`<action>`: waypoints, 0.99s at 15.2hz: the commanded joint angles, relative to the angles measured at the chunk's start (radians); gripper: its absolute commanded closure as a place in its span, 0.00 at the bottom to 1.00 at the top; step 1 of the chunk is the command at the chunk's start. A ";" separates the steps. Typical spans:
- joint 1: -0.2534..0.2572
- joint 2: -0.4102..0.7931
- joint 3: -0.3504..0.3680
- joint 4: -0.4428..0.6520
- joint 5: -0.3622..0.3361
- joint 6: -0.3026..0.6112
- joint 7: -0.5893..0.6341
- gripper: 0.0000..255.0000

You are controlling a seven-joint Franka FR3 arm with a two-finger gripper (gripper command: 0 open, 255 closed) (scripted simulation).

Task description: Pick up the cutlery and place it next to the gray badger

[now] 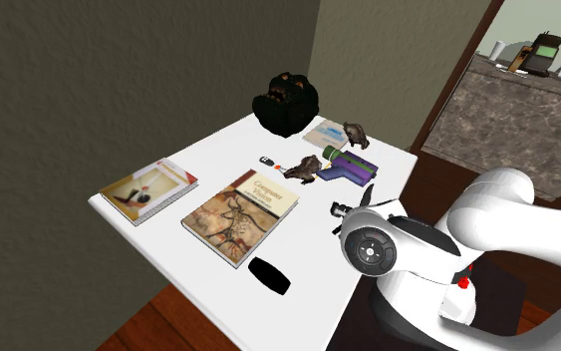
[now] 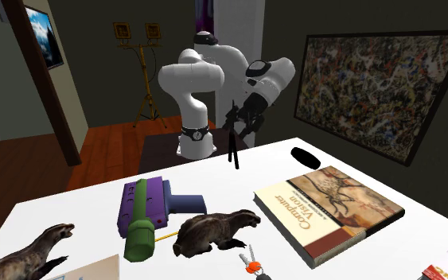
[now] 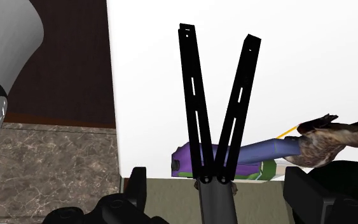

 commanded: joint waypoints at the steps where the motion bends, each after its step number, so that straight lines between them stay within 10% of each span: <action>1: 0.000 0.000 0.000 -0.001 0.001 0.001 0.000 0.00; 3: 0.000 0.000 0.000 -0.001 0.001 0.001 0.000 0.00; 4: 0.000 0.000 0.001 -0.001 0.001 0.001 0.000 1.00; 15: 0.006 -0.012 -0.034 0.002 -0.025 -0.018 -0.014 1.00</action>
